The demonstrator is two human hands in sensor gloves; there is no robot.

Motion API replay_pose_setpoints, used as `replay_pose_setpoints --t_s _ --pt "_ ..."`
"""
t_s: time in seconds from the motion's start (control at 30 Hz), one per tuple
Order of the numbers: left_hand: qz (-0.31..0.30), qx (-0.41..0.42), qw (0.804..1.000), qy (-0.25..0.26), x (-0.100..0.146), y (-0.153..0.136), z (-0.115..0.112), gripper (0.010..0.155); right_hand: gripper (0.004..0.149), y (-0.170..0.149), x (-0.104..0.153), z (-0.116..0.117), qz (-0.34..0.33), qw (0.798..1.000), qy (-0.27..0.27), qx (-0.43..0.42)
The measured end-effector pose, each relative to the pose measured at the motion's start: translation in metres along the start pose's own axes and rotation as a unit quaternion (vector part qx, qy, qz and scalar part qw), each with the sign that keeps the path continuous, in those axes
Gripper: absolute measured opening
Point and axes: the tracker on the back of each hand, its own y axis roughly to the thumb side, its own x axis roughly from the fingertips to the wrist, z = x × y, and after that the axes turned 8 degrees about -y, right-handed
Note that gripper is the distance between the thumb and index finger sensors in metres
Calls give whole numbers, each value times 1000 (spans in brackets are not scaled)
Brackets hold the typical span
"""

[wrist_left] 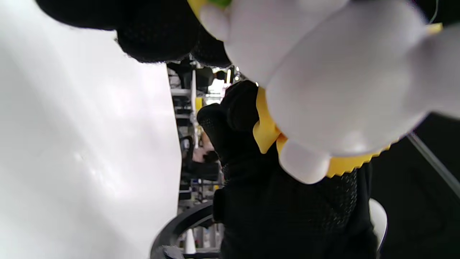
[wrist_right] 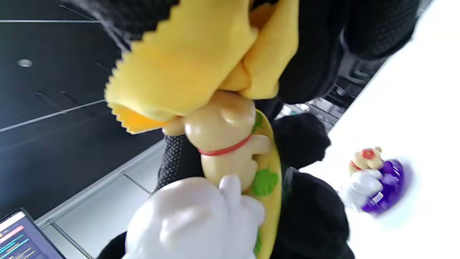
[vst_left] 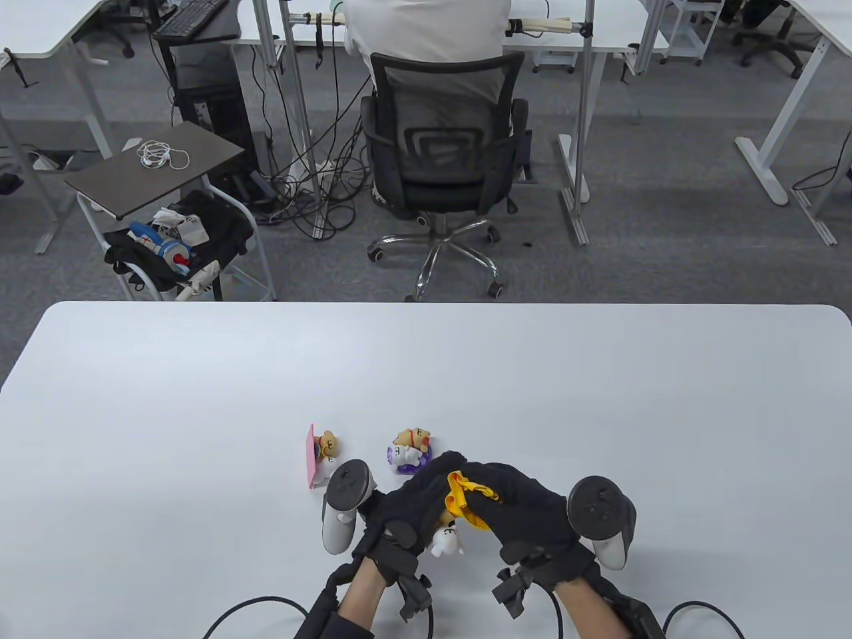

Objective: Dust the small ornaments

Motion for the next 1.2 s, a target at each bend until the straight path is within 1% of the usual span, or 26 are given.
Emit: replay_pose_setpoints --t_s 0.03,0.07,0.1,0.13,0.17,0.23,0.27,0.33,0.37,0.4,0.43,0.5,0.57,0.6,0.63,0.7,0.77,0.8,0.83,0.87,0.9,0.93,1.0,1.07,1.13,1.2 --pt "-6 -9 1000 6 1 1 -1 64 46 -2 -1 -2 1 1000 -14 11" --pt "-26 -6 1000 -6 -1 4 -2 62 45 -4 -2 -2 0 999 -31 44" --pt "-37 13 999 -18 -2 7 -4 62 45 -7 -2 -1 -10 994 -29 104" --pt "-36 42 998 -17 -3 10 -6 61 46 -9 -3 -2 -21 990 -22 137" --pt "-22 46 999 -15 -4 10 -6 61 47 -9 -2 -3 -25 991 -31 128" --pt "-26 21 999 -11 -3 8 -4 60 47 -5 0 -7 -13 995 -73 59" --pt "-6 10 1000 1 -2 7 -2 60 48 -1 1 -10 -23 996 -81 29" --pt "3 -16 1000 10 -1 6 0 60 47 5 2 -11 -54 997 -50 4" --pt "6 -23 1000 10 -1 7 -1 59 47 9 3 -7 -63 998 -19 0" --pt "3 -25 1000 4 -2 8 -3 59 47 11 3 -1 -51 998 4 21" --pt "7 -28 1000 4 -2 8 -4 59 47 11 4 -1 -49 998 7 41" --pt "9 -16 1000 11 0 5 -3 58 47 11 2 -1 -59 997 -21 49" --pt "17 12 1000 8 1 4 -3 58 46 6 2 -3 -43 994 -41 87" --pt "14 34 999 9 1 5 -3 58 46 1 2 -3 -47 990 -54 123" --pt "18 55 998 17 2 5 -2 58 47 -1 2 -3 -54 988 -64 130" --pt "33 67 997 27 3 3 0 60 48 0 3 -2 -46 992 -79 84" --pt "66 58 995 37 6 -1 1 63 48 6 5 1 -45 996 -67 31" --pt "74 50 995 39 6 -3 0 64 47 9 6 5 -50 997 -56 26" --pt "78 44 995 38 5 -3 -1 65 47 10 6 8 -51 997 -44 44" --pt "75 43 996 26 3 -2 -4 65 48 9 6 13 -53 994 -24 91" --pt "67 49 996 15 1 -1 -6 63 50 7 5 15 -54 992 -20 112" --pt "64 63 996 1 0 -1 -8 63 51 5 4 12 -55 991 -31 115" --pt "38 92 995 -14 -2 0 -10 62 50 -2 1 6 -39 996 -38 66" --pt "15 125 991 -33 -3 2 -12 63 50 -11 -1 -2 -16 998 -64 23" --pt "3 134 990 -34 -4 4 -13 65 50 -18 -2 -8 1 997 -82 -12" --pt "-9 130 991 -22 -3 5 -10 73 50 -20 -3 -14 8 996 -83 -17"
